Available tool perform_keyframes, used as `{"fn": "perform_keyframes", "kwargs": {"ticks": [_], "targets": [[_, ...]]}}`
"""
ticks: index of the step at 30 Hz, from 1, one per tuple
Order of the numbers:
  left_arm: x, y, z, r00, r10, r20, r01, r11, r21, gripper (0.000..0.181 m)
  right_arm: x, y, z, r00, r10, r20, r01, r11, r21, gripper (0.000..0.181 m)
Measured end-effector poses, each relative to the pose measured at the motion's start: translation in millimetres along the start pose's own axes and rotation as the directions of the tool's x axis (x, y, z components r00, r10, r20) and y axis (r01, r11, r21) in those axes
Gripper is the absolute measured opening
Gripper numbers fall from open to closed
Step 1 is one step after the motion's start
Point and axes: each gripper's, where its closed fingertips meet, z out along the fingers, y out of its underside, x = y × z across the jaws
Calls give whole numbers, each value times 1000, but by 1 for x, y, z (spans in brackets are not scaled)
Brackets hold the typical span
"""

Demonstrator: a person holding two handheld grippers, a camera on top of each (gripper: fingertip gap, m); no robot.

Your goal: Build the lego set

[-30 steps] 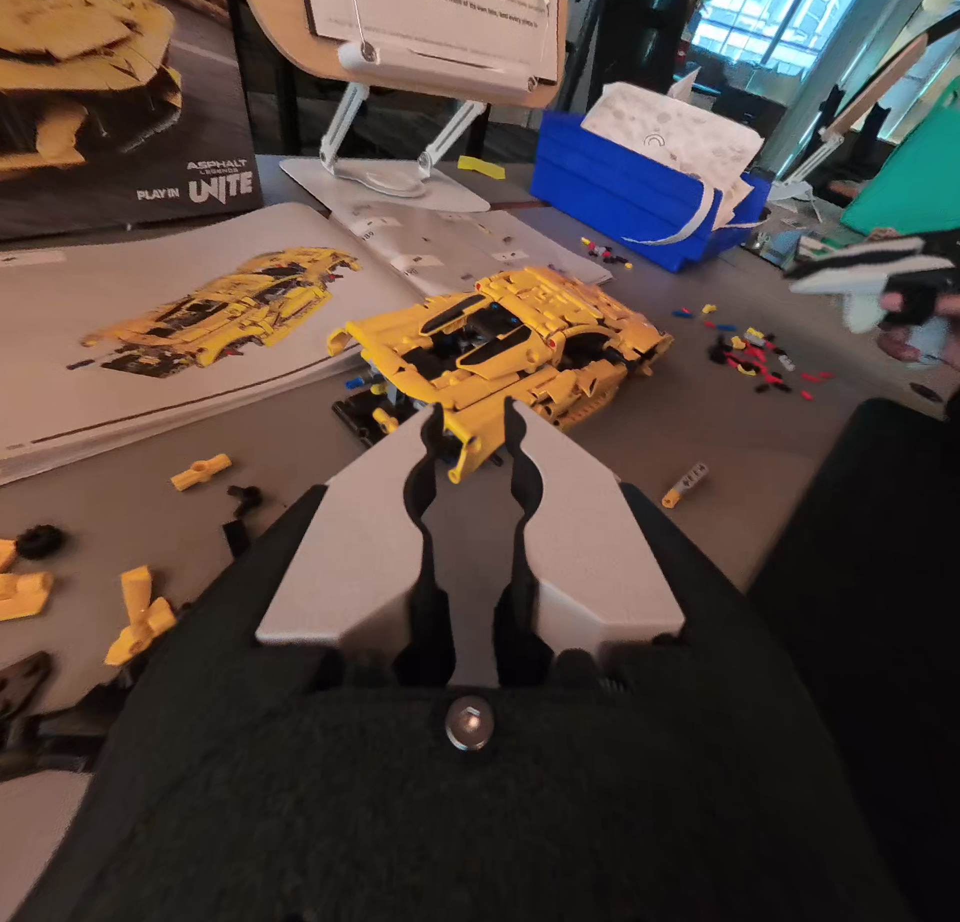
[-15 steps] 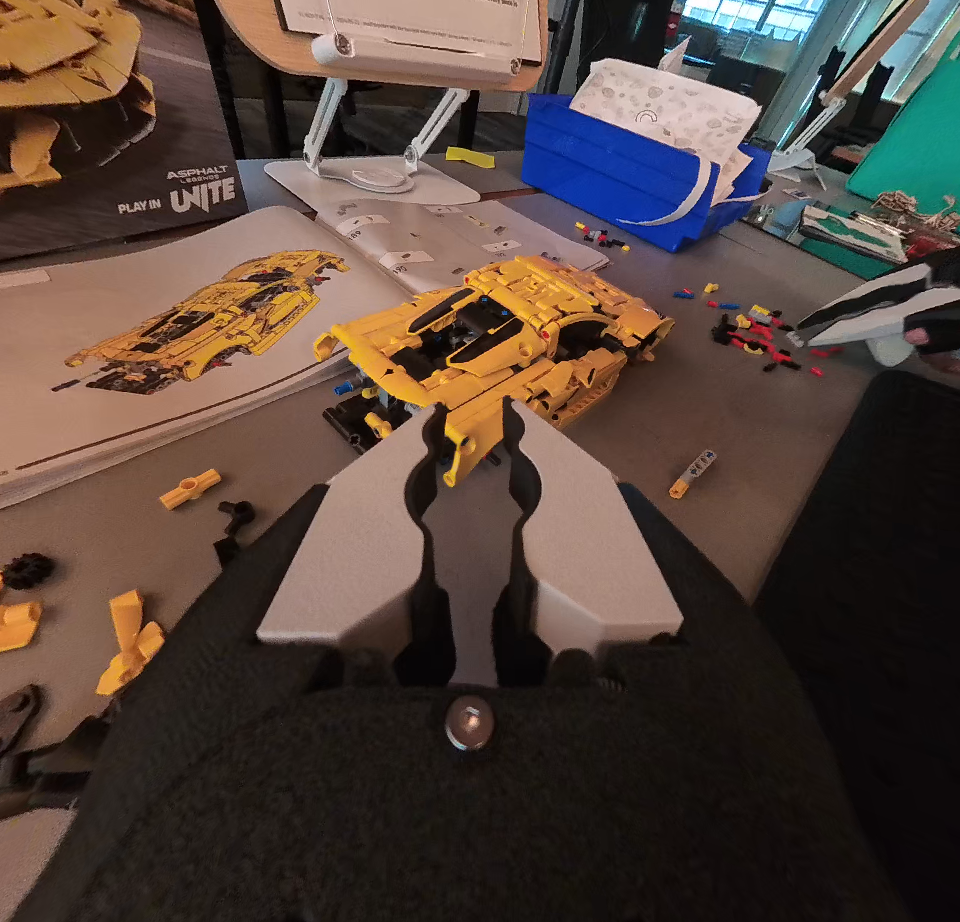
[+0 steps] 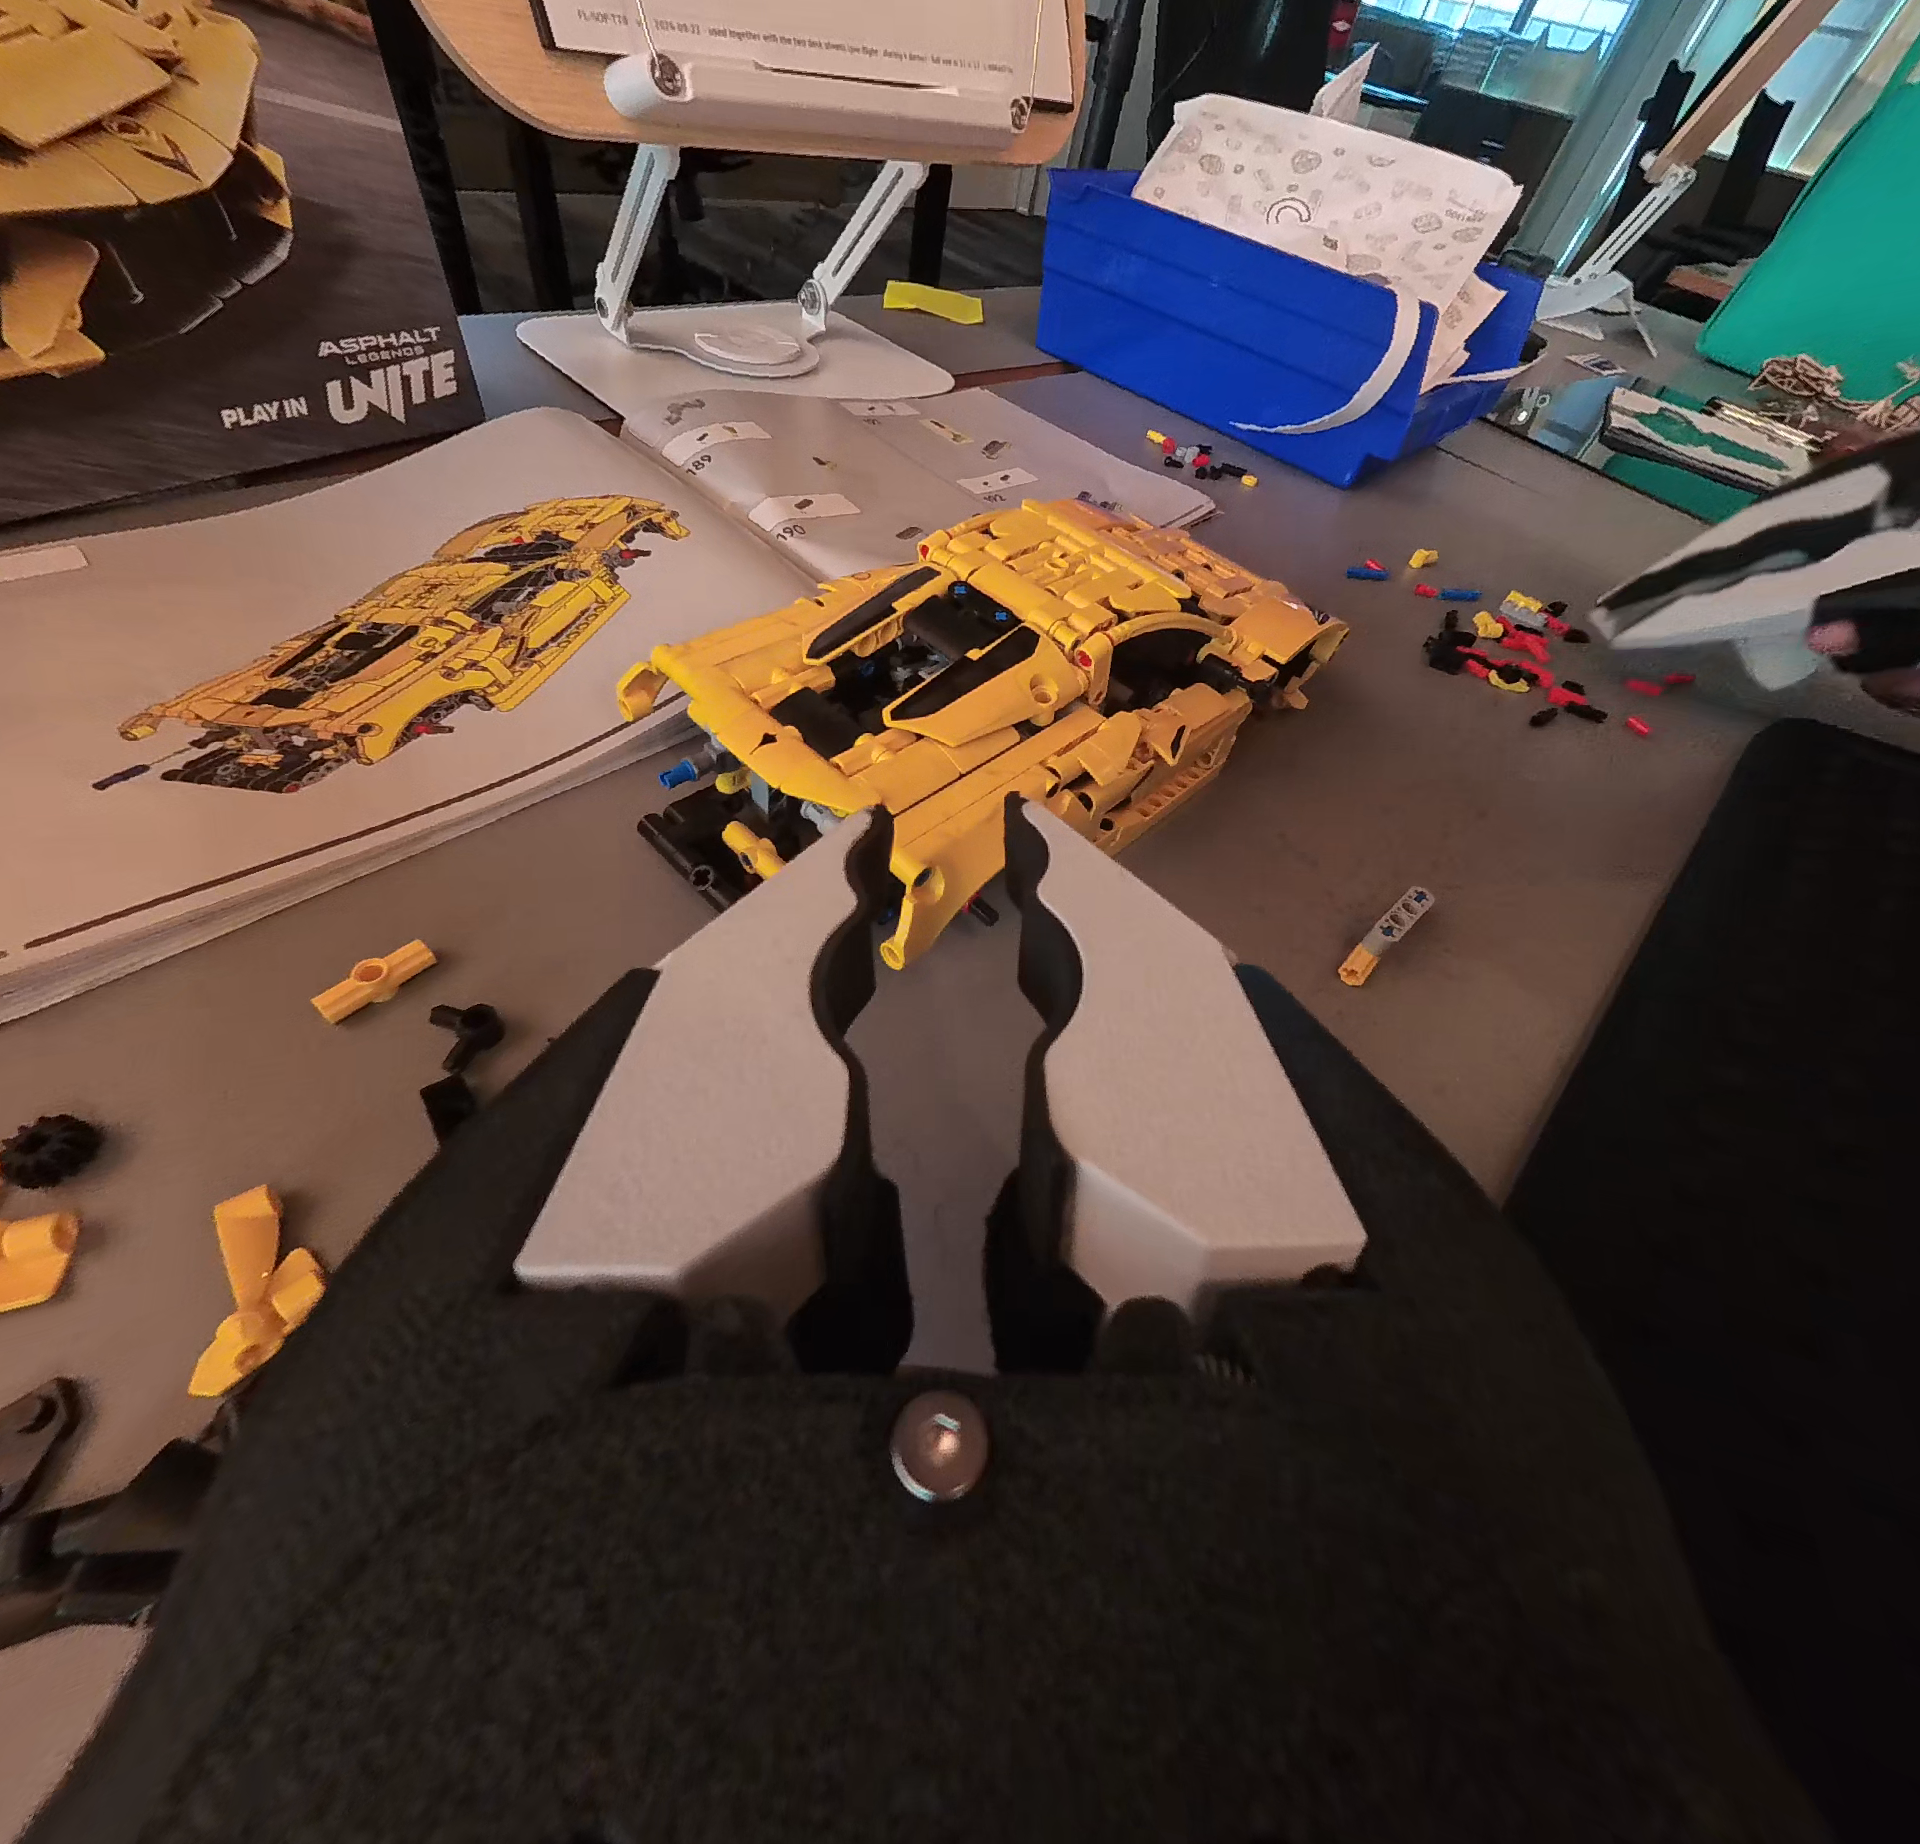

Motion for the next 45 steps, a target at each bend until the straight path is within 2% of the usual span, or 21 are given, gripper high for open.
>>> {"fn": "perform_keyframes", "kwargs": {"ticks": [2, 4, 6, 9, 14, 19, 22, 24, 26, 28, 30, 31, 35, 41, 45], "targets": [[0, 0, 0, 1000, 5, 0, -5, 1000, -2, 21, -26, -35, 3, 997, -61, 56, 57, 996, 72, 22], [1, 0, 0, 1000, 7, -1, -7, 1000, -3, 21, -70, -62, 16, 975, -121, 187, 102, 989, 111, 22], [1, 0, 0, 1000, 6, -1, -6, 1000, -2, 21, -113, -79, 34, 934, -191, 301, 158, 979, 130, 22], [1, 1, -1, 1000, 0, -4, 0, 1000, -4, 21, -158, -88, 63, 867, -286, 409, 264, 958, 109, 22], [4, 1, -1, 1000, -2, -18, 2, 1000, -7, 21, -187, -86, 89, 801, -369, 472, 373, 924, 90, 22], [8, -2, -3, 997, -40, -58, 41, 999, 17, 21, -190, -83, 95, 807, -346, 480, 351, 933, 82, 22], [9, -2, -3, 997, -38, -62, 39, 999, 14, 21, -180, -83, 87, 832, -308, 462, 308, 948, 79, 26], [9, -1, -3, 997, -39, -63, 40, 999, 10, 21, -155, -84, 67, 872, -257, 417, 235, 966, 103, 26], [10, -1, -3, 997, -44, -69, 44, 999, 11, 21, -106, -71, 47, 935, -180, 305, 159, 983, 93, 25], [12, 0, -2, 996, -42, -80, 42, 999, 8, 21, -50, -46, 28, 984, -86, 157, 77, 995, 65, 22], [14, 2, 0, 996, -31, -82, 31, 1000, -4, 21, -1, -13, 14, 1000, 3, 18, -3, 1000, 2, 21], [14, 3, 0, 997, -23, -80, 23, 1000, -10, 21, 12, 3, 7, 999, 32, -19, -33, 999, -32, 21], [12, 4, 1, 997, -17, -71, 16, 1000, -17, 21, 40, 35, -10, 983, 135, -129, -139, 990, -28, 21], [10, 4, 1, 998, -24, -65, 23, 1000, -18, 21, 45, 31, -2, 932, 332, -148, -329, 943, 44, 21], [10, 5, 1, 997, -25, -68, 24, 1000, -20, 21, 40, 31, 3, 901, 398, -171, -396, 917, 44, 24]]}}
